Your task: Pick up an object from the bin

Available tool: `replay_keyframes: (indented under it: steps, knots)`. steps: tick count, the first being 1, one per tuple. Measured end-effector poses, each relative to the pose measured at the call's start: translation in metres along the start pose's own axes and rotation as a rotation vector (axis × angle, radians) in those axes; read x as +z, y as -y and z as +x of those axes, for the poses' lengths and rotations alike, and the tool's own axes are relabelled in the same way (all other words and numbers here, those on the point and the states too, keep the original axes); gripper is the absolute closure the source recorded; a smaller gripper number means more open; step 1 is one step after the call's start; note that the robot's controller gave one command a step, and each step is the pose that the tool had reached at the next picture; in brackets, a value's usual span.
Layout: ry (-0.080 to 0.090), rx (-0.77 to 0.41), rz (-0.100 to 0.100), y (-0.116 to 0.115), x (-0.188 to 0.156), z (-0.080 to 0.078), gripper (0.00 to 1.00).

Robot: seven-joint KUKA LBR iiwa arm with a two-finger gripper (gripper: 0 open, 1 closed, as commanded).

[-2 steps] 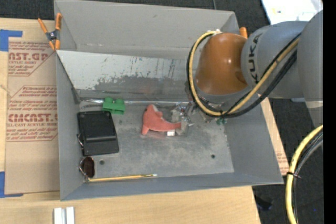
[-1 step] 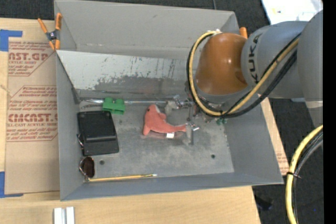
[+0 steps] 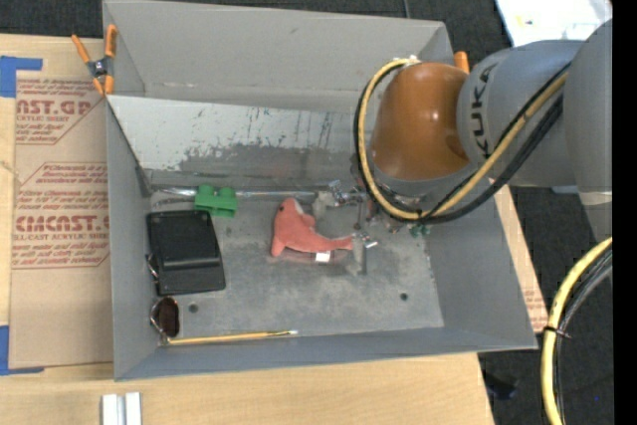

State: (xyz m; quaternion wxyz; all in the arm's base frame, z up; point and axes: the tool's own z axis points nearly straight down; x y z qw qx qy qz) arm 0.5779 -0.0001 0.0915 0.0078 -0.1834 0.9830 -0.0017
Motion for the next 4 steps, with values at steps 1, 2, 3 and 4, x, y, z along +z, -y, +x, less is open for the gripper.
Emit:
replay_keyframes:
  steps: [1, 2, 3, 4]
  knots:
    - [0.001, 0.056, 0.0, -0.001, 0.002, -0.006, 0.0]
    - [0.001, -0.035, 0.0, -0.024, 0.014, -0.007, 0.0]
    - [0.006, 0.077, 0.001, -0.096, -0.001, -0.034, 1.0]
    - [0.006, 0.077, 0.0, -0.096, -0.001, -0.034, 1.0]
